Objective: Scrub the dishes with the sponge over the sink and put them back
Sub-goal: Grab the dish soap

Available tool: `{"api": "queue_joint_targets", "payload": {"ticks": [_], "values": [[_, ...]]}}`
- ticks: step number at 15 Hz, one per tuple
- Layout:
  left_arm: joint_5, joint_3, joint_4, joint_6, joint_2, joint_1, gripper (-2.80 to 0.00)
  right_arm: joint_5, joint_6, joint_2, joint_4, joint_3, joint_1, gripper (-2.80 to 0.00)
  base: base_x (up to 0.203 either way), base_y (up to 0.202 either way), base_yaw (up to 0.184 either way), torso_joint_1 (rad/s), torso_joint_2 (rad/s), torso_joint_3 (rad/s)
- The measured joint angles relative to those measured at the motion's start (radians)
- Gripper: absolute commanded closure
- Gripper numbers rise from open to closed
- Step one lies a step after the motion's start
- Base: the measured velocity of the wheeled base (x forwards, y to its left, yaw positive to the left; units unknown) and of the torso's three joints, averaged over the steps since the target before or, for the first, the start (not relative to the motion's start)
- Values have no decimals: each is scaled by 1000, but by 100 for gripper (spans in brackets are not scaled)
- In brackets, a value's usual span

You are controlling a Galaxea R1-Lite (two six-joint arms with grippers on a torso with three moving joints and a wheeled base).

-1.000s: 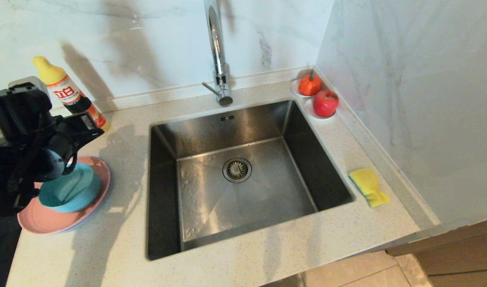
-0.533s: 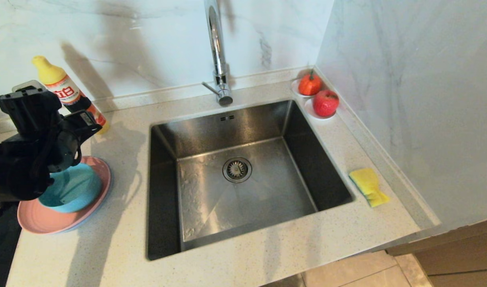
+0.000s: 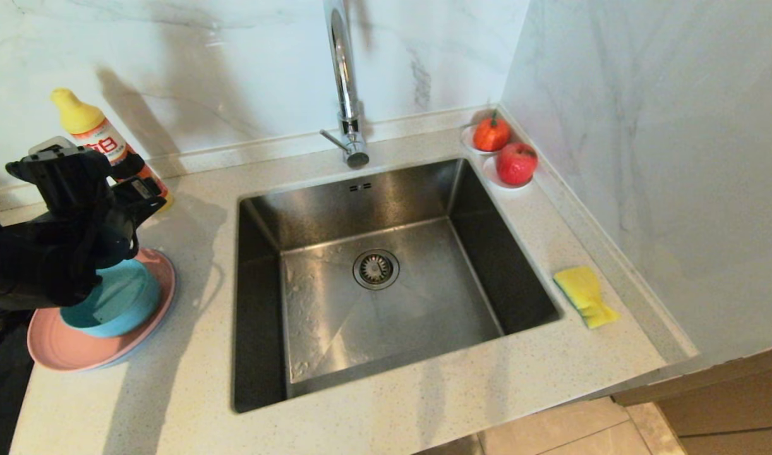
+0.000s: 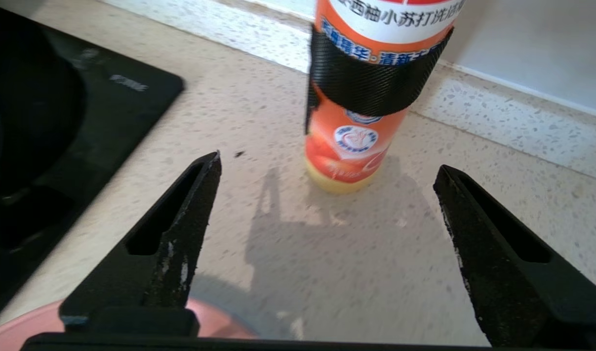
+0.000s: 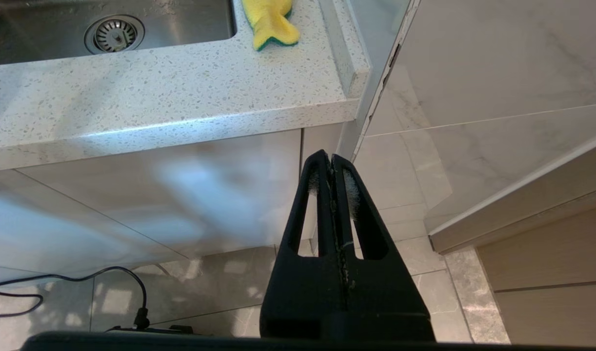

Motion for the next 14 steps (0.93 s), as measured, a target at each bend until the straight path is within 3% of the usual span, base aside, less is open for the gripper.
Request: {"api": "queue_joint_targets", "payload": {"ticks": [14], "values": [[-2, -318, 3, 16, 236, 5, -280, 0, 0, 0, 0, 0, 0, 0, 0, 0, 0, 0, 0, 0]]}}
